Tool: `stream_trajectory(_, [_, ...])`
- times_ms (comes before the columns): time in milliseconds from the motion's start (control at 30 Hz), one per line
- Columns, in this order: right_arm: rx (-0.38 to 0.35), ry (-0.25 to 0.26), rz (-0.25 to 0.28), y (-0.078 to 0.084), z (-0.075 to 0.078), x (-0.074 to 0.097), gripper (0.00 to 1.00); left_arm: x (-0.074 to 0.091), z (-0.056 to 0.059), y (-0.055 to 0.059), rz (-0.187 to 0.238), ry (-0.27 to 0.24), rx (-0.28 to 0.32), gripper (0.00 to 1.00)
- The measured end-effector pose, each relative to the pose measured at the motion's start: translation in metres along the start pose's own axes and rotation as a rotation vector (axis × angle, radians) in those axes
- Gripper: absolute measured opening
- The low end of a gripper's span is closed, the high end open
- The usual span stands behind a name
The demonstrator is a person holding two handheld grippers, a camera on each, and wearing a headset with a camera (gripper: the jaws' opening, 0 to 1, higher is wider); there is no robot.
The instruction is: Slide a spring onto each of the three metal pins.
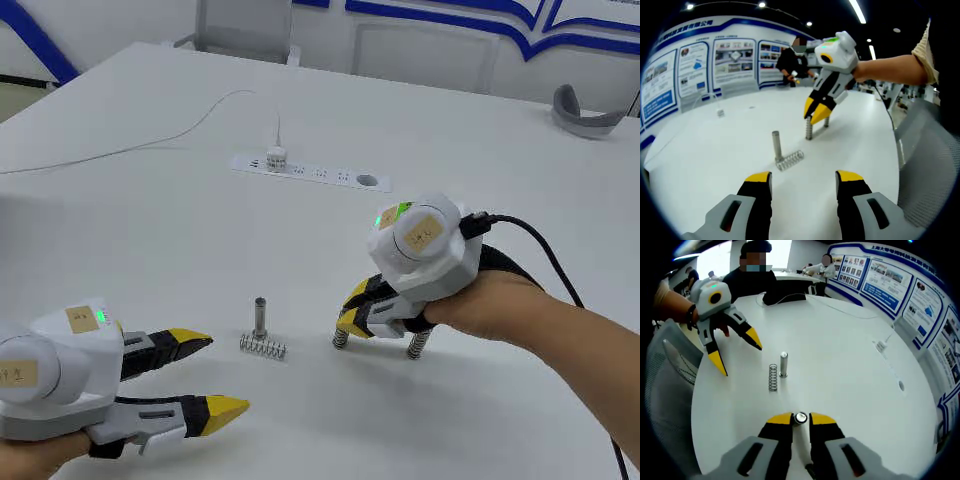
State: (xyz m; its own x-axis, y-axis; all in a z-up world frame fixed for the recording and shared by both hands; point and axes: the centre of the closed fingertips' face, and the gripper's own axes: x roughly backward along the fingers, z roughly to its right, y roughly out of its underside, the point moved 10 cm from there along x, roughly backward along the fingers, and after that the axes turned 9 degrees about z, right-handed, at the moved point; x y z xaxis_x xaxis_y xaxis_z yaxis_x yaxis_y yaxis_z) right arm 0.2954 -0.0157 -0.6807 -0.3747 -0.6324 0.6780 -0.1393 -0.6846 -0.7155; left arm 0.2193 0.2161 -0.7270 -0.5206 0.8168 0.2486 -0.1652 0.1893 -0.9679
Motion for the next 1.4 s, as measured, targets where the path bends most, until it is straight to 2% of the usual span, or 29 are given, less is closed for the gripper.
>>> stream_trajectory(167, [0.017,0.005,0.021,-0.009,-0.003,0.003,0.15,-0.001,0.0,0.0,0.0,0.001,-0.001,0.52])
stream_trajectory(367, [0.036,-0.016,0.042,-0.019,-0.012,-0.002,0.15,-0.001,0.0,0.0,0.001,0.003,-0.001,0.52])
stream_trajectory(700, [0.013,-0.063,0.06,-0.022,-0.03,-0.02,0.16,0.001,0.0,0.0,-0.002,0.0,-0.001,0.52])
stream_trajectory(867, [0.026,-0.087,0.05,-0.021,-0.042,-0.033,0.17,0.001,0.0,0.0,-0.005,0.001,-0.001,0.52])
stream_trajectory(1400, [-0.016,-0.097,0.029,-0.015,-0.041,-0.056,0.17,0.005,-0.004,0.002,-0.012,-0.004,0.0,0.52])
